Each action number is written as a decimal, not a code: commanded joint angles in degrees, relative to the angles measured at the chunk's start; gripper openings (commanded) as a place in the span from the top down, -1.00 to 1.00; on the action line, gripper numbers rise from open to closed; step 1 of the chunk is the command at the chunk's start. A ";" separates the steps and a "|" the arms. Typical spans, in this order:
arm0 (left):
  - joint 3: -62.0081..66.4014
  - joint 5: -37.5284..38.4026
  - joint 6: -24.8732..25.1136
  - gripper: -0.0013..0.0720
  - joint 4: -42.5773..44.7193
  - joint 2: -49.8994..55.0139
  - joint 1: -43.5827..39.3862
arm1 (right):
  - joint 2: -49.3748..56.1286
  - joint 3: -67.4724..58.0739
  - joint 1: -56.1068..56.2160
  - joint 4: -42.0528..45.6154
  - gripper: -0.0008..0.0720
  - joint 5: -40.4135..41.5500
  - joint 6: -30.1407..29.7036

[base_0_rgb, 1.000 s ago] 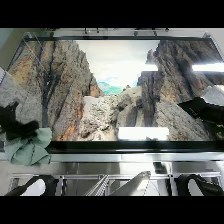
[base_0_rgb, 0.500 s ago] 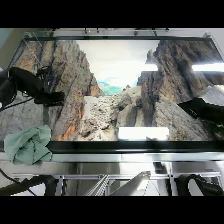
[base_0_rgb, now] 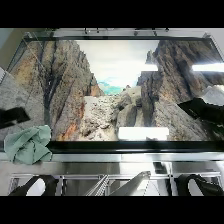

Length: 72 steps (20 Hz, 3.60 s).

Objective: Fold the shirts.

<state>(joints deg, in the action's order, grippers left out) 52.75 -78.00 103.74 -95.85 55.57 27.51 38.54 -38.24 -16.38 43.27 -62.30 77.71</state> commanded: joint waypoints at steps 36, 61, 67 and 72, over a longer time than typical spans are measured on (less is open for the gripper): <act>43.65 6.97 15.37 -0.99 -25.83 41.03 -57.94 | 0.13 0.02 0.04 0.61 -0.65 -0.92 -1.46; 24.11 18.51 5.92 0.67 -39.17 47.95 -54.93 | 57.27 -18.25 16.96 -25.75 0.92 6.16 -28.35; 38.36 0.24 6.12 0.91 -38.58 45.79 -51.17 | 50.86 -19.34 14.91 -29.86 0.92 1.79 -31.26; 50.60 -18.75 6.36 0.91 -33.81 34.47 -41.77 | 27.74 -20.13 5.05 -30.08 0.92 0.68 -30.99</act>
<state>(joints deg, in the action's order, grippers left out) 96.75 -84.82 109.93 -132.57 95.42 -18.85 77.89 -57.69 -6.28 13.82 -60.97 46.76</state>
